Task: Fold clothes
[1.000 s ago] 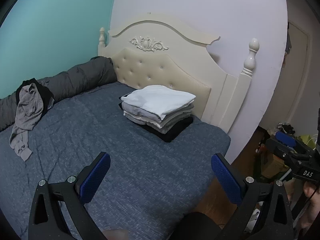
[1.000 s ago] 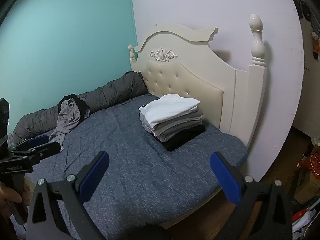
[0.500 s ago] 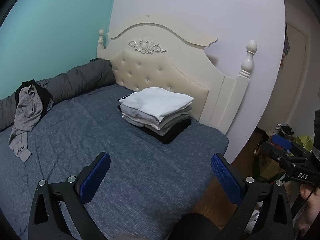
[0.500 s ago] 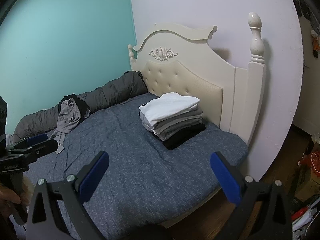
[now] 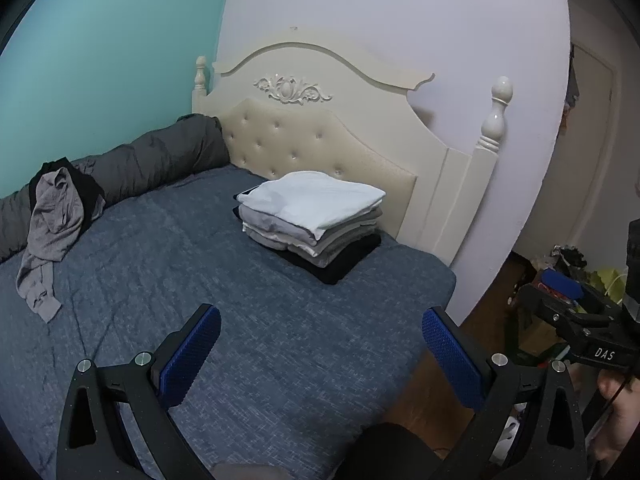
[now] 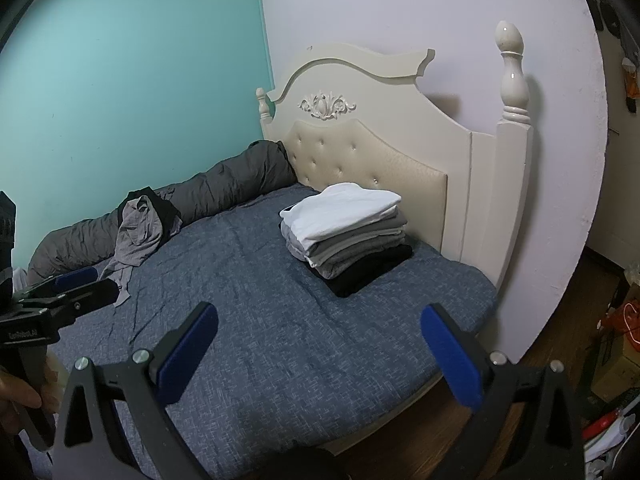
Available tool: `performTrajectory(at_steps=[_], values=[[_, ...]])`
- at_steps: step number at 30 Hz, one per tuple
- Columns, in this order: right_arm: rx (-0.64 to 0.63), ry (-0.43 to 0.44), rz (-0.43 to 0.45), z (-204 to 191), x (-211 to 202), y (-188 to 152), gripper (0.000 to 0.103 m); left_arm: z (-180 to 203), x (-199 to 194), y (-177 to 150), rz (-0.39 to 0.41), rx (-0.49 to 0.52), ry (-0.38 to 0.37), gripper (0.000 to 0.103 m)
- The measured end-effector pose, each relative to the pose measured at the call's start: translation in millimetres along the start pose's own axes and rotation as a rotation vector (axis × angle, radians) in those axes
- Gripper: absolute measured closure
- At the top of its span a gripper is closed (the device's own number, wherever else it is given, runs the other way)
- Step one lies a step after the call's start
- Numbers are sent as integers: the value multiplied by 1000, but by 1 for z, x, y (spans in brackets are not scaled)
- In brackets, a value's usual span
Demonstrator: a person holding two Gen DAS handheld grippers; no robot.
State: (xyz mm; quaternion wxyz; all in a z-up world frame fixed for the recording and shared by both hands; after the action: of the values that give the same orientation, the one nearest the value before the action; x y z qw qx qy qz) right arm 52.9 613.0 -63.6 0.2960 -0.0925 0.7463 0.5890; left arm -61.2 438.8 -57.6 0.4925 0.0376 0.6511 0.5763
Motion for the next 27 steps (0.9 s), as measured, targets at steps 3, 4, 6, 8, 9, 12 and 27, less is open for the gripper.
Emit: performTrajectory(at_steps=[3, 4, 6, 8, 9, 12, 27], values=[[1, 1, 0, 0, 0, -1, 1, -1, 0, 0, 5, 0, 11, 0], [2, 1, 0, 0, 0, -1, 1, -2, -1, 0, 5, -3, 11, 0], [1, 0, 1, 0, 0, -1, 1, -2, -1, 0, 6, 0, 16, 0], [0, -1, 0, 0, 0, -1, 1, -2, -2, 0, 8, 0, 16, 0], [1, -1, 0, 0, 0, -1, 1, -1, -2, 0, 8, 1, 14, 0], [3, -1, 0, 0, 0, -1, 1, -2, -2, 0, 4, -7, 13, 0], [7, 0, -2, 2, 2, -3, 1, -4, -1, -2, 6, 3, 11, 0]])
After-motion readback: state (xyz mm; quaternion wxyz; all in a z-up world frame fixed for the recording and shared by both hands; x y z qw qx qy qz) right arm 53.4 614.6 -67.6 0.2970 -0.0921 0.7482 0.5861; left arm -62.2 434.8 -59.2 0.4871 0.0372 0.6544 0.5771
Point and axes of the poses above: each gripper's, at about its wrist camera, not at the fingertips, and x roughly the way its jaws point, z to its right, y to its top, the point moved 9 cm from there along x, roughly the way its jaws point, and after that the axes turned 4 degrees about -z, right-handed, at the moved point
